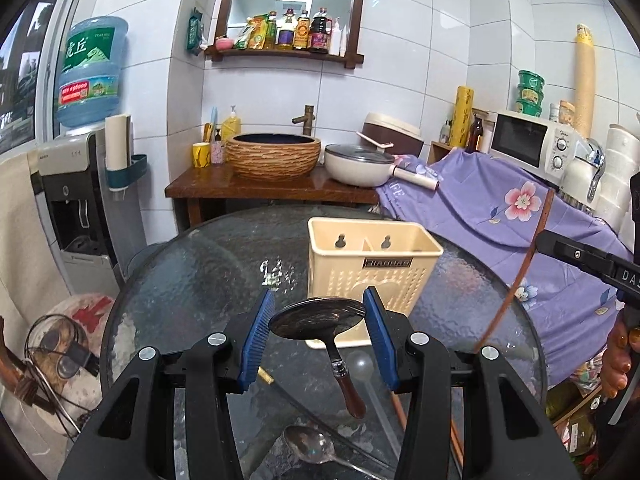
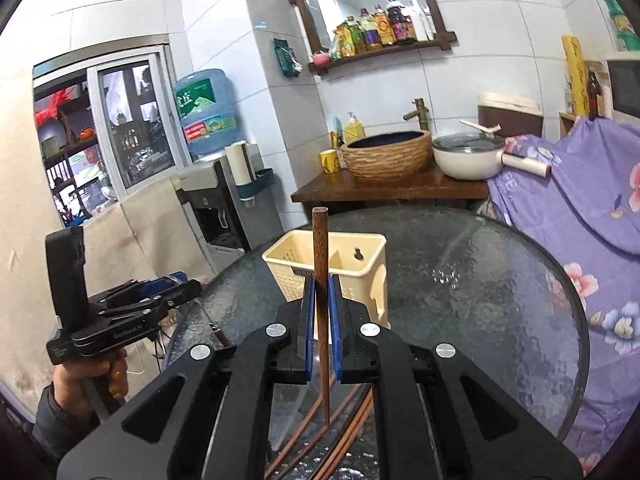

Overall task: Organize utensils
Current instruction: 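Lift the spoon and chopstick and carry both over the cream holder, then lower the spoon and chopstick into the holder and open both tools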

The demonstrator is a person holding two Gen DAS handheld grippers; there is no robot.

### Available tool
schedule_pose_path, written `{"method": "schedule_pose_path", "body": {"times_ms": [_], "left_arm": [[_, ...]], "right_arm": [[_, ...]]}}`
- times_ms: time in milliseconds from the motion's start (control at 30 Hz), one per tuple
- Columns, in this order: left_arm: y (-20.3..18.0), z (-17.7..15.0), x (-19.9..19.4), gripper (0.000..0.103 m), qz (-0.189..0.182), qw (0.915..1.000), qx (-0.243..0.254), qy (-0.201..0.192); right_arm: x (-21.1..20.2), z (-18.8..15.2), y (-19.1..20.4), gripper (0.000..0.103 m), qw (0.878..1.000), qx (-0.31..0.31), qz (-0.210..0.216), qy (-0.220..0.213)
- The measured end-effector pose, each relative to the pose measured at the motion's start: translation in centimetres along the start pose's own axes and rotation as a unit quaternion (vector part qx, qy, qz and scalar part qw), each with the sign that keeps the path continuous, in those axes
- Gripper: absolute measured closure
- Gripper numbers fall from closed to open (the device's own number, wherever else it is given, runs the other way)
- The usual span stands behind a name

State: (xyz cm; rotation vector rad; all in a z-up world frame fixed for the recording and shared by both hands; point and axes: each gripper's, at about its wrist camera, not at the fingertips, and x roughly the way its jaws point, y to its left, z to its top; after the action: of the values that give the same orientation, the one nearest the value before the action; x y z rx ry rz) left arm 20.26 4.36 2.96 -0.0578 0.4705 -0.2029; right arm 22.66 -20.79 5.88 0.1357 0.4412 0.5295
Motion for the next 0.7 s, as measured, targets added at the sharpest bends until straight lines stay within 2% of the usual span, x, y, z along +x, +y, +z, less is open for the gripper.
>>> {"method": "schedule_pose_path", "body": {"times_ms": [200,400,533,700], "left_arm": [[-0.6,3.6,-0.2,0.058,-0.011,0.9995,0.006,-0.027],[-1.0,9.5,-0.2,0.058,-0.013,0.9975,0.002,-0.07],[-1.4,12.9,1.4,0.058,0.007,0.9964,0.009,-0.084],[-2.2,13.9,4.5,0.058,0.026,0.9968,0.028,-0.069]], "right_arm": [[-0.3,4.3,1.1,0.095,0.999,-0.012,0.025,-0.024],[0.2,10.2,1.8,0.095,0.998,-0.016,0.03,-0.055],[1.3,13.6,2.0,0.095,0.997,-0.021,0.012,-0.073],[2.7,15.9,1.4,0.095,0.994,-0.022,-0.015,-0.102]]}}
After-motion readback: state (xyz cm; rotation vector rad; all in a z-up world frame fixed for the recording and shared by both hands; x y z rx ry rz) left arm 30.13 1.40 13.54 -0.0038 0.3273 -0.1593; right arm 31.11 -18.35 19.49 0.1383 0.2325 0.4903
